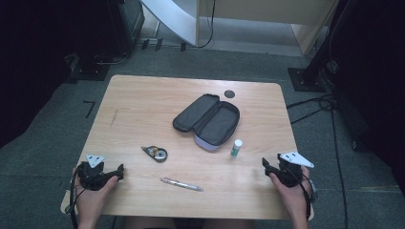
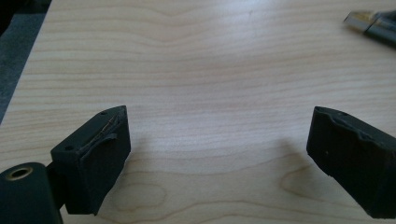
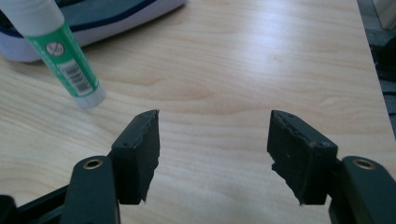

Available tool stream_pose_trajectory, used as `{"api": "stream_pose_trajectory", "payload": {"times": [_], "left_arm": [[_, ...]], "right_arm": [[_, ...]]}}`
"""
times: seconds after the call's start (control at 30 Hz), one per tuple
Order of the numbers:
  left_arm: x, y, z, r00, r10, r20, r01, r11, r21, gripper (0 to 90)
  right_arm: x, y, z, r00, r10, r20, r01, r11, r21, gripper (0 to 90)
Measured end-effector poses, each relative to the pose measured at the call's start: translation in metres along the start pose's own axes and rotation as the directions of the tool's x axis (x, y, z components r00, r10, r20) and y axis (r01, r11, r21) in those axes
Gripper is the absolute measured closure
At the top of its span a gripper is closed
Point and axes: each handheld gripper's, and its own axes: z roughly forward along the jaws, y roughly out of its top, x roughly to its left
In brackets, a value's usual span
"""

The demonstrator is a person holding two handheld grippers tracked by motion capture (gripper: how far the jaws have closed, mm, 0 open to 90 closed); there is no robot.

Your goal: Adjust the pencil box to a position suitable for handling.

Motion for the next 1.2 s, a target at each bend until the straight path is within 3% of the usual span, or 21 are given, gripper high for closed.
{"api": "stream_pose_trajectory", "payload": {"times": [0.23,0.6,0.97,1.2], "left_arm": [[-0.001,0.004,-0.001,1.0000,0.002,0.009,-0.002,1.0000,-0.008,7.1],[-0.001,-0.002,0.008,0.9998,0.017,0.010,-0.017,0.9997,0.016,7.1],[-0.003,-0.003,0.009,0.9996,0.027,0.011,-0.028,0.9995,0.013,7.0],[-0.003,-0.003,0.009,0.9996,0.028,0.011,-0.028,0.9995,0.013,7.1]], "right_arm": [[0.001,0.025,0.009,0.9997,0.006,-0.023,-0.007,0.999,-0.041,40.4],[0.003,0.069,0.038,0.9988,-0.017,-0.046,0.014,0.998,-0.066,48.7],[0.009,0.117,0.077,0.9977,-0.042,-0.053,0.041,0.999,-0.004,58.8],[0.015,0.132,0.096,0.9960,-0.076,-0.047,0.077,0.997,0.019,62.6]]}}
